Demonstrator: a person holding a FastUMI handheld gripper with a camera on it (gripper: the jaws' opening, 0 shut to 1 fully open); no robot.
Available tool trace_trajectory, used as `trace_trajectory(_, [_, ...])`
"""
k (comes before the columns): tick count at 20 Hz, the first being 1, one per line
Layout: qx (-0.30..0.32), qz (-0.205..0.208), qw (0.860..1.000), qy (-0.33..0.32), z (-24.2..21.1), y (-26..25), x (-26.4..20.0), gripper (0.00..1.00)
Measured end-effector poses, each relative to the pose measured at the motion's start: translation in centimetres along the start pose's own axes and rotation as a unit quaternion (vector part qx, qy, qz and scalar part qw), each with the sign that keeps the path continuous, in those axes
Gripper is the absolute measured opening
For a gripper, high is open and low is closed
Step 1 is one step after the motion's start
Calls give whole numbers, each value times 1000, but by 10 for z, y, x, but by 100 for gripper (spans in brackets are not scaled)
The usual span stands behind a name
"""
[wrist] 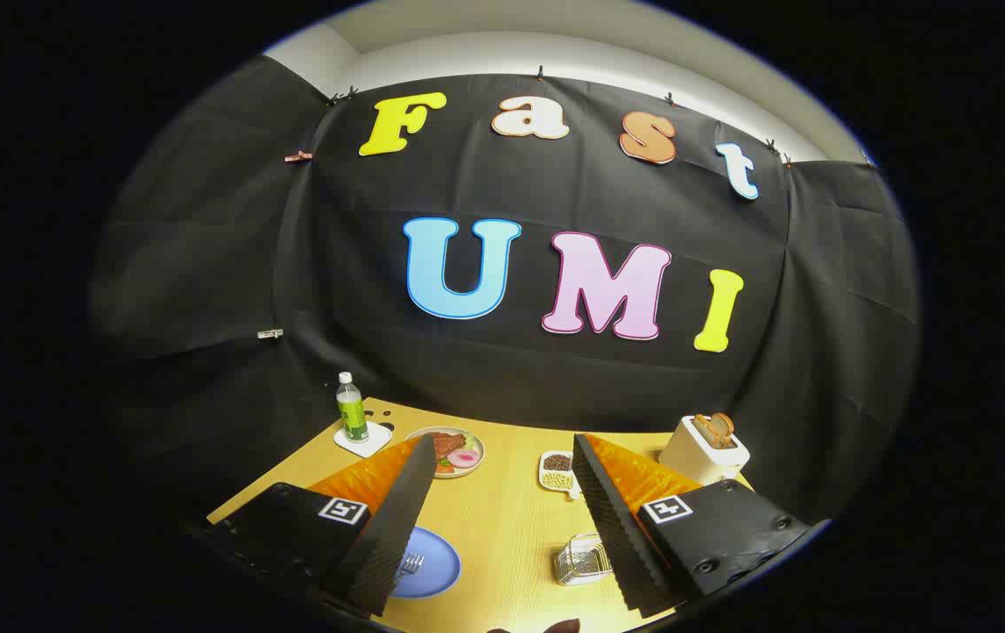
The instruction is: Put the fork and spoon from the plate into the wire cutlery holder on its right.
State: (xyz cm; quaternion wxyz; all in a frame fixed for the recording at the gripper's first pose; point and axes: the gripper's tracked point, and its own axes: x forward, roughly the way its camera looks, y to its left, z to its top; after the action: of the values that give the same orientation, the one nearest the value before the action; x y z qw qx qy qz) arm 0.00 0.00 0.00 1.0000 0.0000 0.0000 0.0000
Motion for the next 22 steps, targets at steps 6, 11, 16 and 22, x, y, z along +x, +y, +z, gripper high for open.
trace_trajectory(6, [0,-2,1000,4,-2,0,2,97])
trace_trajectory(11, [1,-2,1000,6,-4,1,3,97])
trace_trajectory(16, [4,11,999,30,-15,11,7,97])
trace_trajectory(22, [10,53,987,148,-81,43,14,97])
